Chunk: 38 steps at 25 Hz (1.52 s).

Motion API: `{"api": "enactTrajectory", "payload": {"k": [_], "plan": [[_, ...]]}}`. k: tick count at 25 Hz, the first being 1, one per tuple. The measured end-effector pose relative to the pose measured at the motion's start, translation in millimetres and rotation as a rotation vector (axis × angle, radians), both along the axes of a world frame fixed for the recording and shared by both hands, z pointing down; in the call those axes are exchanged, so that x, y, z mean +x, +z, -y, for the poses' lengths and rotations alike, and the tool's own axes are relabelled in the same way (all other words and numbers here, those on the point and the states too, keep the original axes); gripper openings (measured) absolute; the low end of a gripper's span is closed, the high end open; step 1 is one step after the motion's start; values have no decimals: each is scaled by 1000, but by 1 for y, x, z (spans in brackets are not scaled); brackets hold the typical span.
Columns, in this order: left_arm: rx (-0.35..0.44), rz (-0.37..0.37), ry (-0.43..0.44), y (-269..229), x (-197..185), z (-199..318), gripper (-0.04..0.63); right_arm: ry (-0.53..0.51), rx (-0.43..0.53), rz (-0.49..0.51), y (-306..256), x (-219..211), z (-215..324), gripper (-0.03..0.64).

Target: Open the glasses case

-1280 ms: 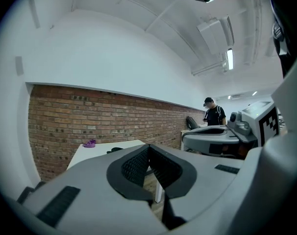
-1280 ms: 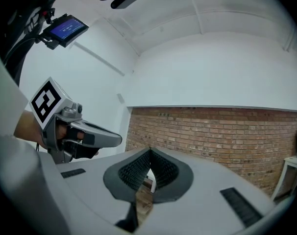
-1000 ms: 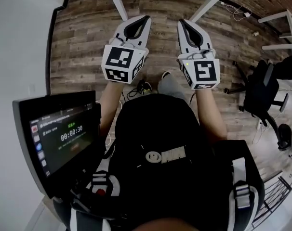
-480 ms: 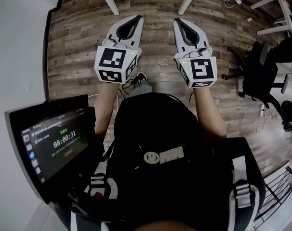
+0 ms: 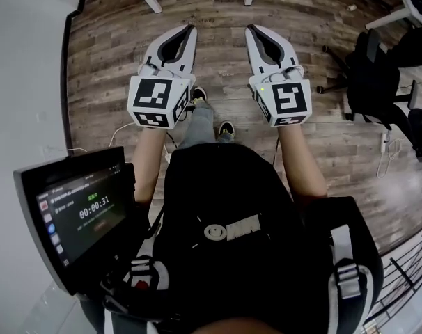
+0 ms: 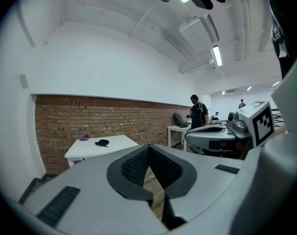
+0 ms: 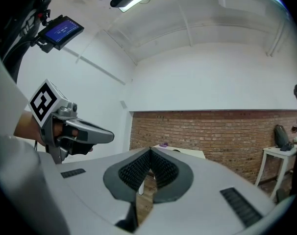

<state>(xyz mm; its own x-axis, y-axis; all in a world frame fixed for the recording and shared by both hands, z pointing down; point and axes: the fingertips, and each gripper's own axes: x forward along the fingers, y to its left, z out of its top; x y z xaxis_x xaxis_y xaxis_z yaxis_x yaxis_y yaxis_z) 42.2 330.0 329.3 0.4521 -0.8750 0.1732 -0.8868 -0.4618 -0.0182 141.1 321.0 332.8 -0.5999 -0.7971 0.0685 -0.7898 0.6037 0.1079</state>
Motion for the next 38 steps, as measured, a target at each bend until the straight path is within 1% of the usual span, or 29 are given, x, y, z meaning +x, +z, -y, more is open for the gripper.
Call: {"api": "enactTrajectory", "payload": {"k": [5,8,15,20,22,26,28,31,35,38], "plan": [[-15,22,-43,2,-4,-46,5,-25,-7,27,3,5,-38,2],[-21,37,-55,3,-7,-62,5,-40,-9,39,2,2,-54,2],[-29,48,-35,3,8,-98,5,-39,-10,67,0,11,-88,2],[-23,37,-25,3,9,-138,5,-32,-2,66,0,10,-129,2],[-3,32,-19,0,12,-167,5,-29,8,60,-1,11,-158,2],[34,6,-22,-4,12,-246,5,-37,29,37,-2,7,-235,2],[26,-16,-38,-1,9,-270,5,-43,15,21,2,5,-259,2],[0,-38,-54,7,11,-304,5,-51,-33,-5,15,5,-295,2],[-21,-44,-41,19,31,-381,5,-51,-72,-35,32,22,-373,2],[-22,-52,-21,19,48,-425,5,-37,-64,-41,27,38,-416,2]]}}
